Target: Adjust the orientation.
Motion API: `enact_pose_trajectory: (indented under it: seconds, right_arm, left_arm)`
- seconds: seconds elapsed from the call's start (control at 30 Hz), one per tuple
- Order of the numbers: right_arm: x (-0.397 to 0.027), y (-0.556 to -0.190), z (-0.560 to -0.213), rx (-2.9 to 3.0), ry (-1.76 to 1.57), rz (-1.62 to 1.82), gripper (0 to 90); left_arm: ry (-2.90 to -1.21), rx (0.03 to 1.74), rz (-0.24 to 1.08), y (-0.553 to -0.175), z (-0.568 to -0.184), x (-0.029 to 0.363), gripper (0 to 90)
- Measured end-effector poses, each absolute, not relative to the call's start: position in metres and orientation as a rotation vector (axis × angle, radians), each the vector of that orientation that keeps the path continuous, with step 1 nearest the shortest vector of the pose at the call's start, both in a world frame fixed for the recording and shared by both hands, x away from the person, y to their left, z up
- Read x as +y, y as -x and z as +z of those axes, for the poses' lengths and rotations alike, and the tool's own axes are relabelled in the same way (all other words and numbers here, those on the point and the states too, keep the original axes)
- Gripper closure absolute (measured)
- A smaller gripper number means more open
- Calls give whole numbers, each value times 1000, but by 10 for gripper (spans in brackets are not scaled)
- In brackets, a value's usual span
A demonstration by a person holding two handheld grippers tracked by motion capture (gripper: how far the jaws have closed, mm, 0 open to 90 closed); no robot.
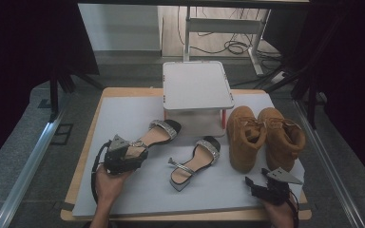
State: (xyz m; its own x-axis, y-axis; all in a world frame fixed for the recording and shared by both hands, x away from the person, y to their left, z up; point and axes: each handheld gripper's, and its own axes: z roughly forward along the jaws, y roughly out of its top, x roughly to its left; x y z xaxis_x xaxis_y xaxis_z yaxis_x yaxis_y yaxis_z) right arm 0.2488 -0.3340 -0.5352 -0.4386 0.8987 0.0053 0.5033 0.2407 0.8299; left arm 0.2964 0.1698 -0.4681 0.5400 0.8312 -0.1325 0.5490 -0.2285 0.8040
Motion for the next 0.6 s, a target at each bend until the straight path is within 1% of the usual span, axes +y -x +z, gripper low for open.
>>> enact_pose_trajectory:
  seconds: [0.6]
  right_arm:
    - [-334, -249, -535, 2040, -1278, 1091, 214]
  left_arm:
    - [-1906, 1099, 400, -327, -468, 125, 389]
